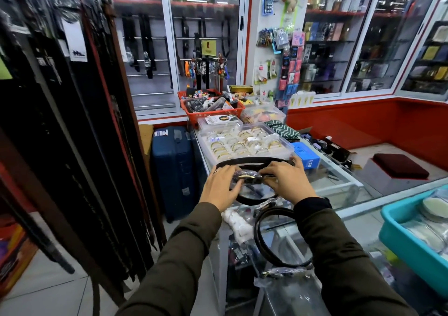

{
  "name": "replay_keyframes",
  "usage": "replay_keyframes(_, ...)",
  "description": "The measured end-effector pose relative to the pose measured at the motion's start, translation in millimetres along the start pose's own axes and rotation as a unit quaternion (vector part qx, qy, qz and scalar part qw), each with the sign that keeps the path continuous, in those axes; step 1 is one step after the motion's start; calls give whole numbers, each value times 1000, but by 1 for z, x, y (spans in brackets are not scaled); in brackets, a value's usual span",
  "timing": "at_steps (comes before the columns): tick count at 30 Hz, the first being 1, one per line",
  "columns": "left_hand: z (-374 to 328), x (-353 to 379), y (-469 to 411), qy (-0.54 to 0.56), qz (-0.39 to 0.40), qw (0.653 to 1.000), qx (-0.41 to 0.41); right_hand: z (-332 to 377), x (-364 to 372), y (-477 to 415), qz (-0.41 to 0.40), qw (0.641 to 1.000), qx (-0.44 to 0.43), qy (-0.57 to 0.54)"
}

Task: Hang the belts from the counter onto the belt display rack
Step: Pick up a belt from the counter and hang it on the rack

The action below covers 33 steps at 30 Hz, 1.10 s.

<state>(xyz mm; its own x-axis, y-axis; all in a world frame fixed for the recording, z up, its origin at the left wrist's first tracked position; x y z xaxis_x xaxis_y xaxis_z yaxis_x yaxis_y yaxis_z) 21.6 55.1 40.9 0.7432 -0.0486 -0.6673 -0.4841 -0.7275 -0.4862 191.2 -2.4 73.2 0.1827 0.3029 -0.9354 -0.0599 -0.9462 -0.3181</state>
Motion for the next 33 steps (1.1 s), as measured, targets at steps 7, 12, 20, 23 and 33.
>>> replay_keyframes(7, 5, -86, 4, 129, -156, 979, -7, 49, -69, -34, -64, 996, -54, -34)
replay_keyframes(12, 18, -141, 17, 377, -305, 868, -104, 103, -115, -47, -106, 979, -98, -144)
replay_keyframes(20, 6, -217, 42, 547, -345, 755, -104, 178, -149, -57, -107, 888, -132, -428)
replay_keyframes(23, 10, -248, 49, 505, -359, 778, -101, 203, -155, -58, -88, 849, -152, -498)
replay_keyframes(33, 7, -325, 76, 449, -424, 783, -66, 277, -175, -63, -31, 745, -193, -638)
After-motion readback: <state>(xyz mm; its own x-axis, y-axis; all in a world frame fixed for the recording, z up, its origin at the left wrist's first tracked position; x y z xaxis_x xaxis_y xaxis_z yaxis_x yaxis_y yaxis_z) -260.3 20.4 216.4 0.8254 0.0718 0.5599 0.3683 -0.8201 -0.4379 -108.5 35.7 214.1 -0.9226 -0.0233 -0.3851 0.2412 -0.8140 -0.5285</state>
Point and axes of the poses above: each hand's wrist, its own y-axis away from the middle knuckle, its own x-axis out of the palm, z = x × y, the point moved 6 cm from there along -y, towards the middle knuckle, and after that the axes turned 12 degrees about y, right-handed, at the moved point
